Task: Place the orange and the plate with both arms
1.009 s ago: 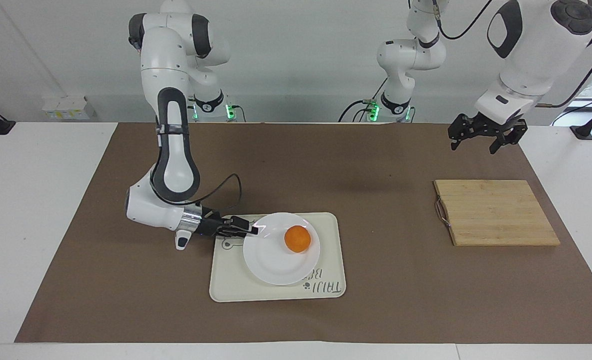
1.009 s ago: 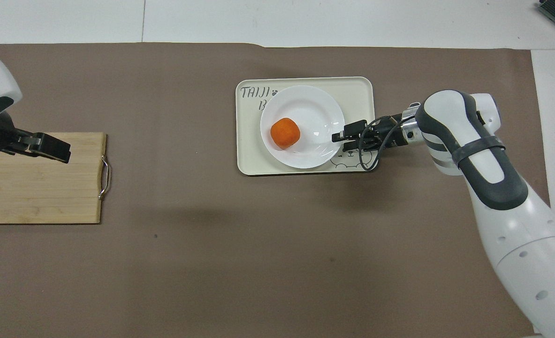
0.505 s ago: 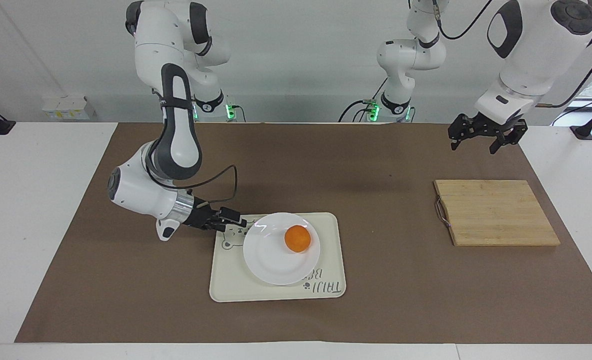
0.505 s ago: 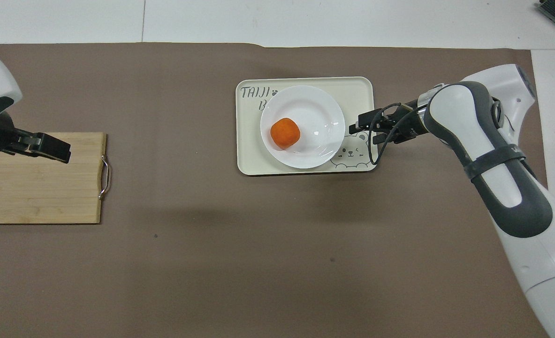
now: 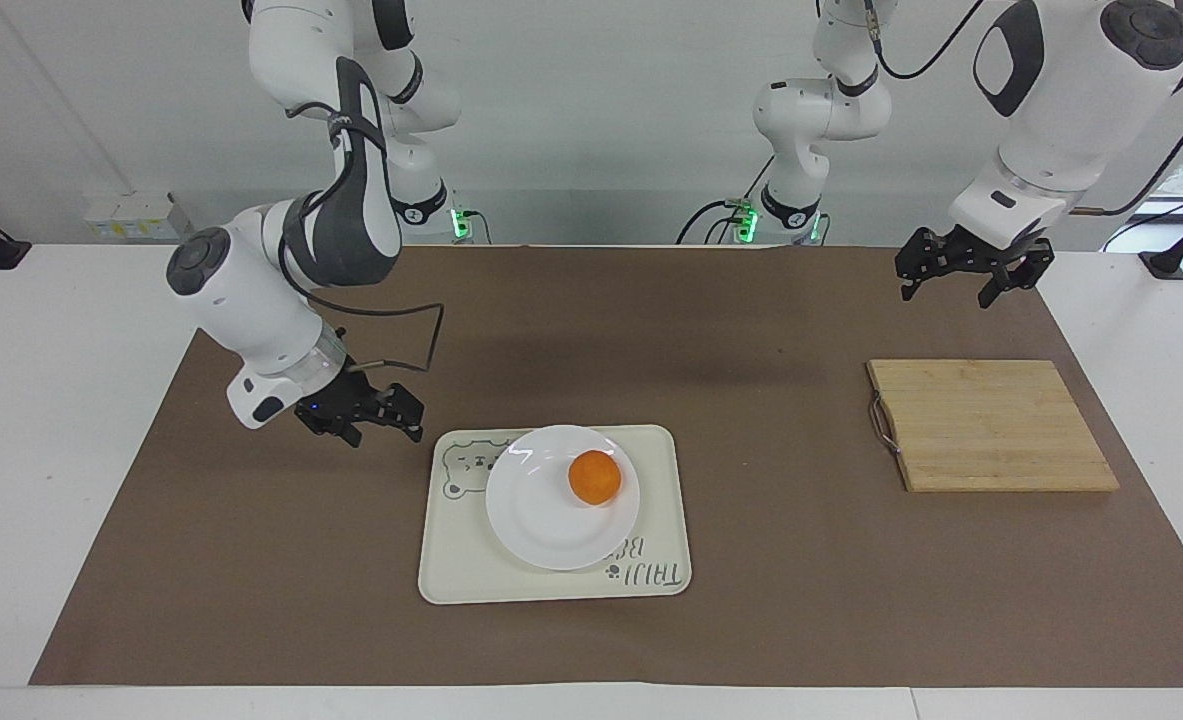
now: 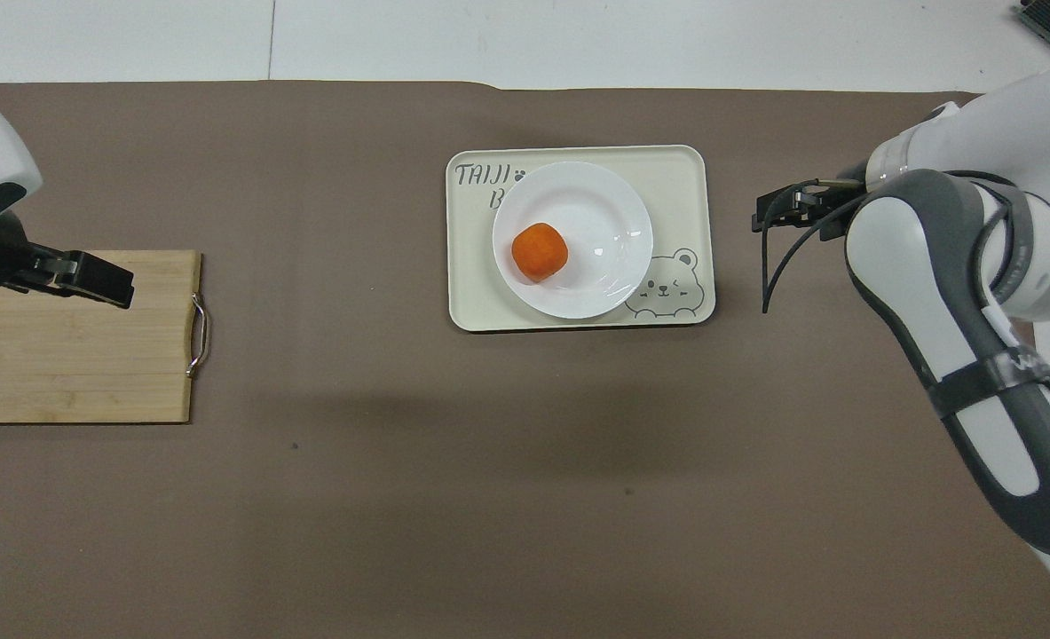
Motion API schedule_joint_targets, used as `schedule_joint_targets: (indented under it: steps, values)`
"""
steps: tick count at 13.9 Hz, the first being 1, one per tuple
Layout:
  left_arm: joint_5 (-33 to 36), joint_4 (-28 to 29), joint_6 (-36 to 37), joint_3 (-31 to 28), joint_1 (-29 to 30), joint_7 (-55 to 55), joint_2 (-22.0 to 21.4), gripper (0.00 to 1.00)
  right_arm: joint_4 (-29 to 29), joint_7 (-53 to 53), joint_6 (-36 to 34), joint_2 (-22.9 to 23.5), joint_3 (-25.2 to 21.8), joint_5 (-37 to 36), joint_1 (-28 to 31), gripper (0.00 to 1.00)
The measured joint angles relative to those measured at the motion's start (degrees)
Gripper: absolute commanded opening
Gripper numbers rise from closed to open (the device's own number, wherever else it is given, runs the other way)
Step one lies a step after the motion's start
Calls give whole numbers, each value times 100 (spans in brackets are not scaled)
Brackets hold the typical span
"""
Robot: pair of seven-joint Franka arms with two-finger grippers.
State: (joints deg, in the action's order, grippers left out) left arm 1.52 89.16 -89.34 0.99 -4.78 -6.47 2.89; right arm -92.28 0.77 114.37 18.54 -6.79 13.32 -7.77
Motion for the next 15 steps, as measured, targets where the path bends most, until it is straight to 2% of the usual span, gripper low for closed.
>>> schedule_joint_targets:
  steps: [3,8,15]
  values:
    - [0,0,0,0,0,0,0,100,-3,290,-219,-261,-12,-499,147,100]
    - [0,0,0,0,0,0,0,100,3,302,-702,-792,-24,-882,492,100]
    - [0,0,0,0,0,0,0,100,15,302,-1852,-1781,-23,-1245,498,100]
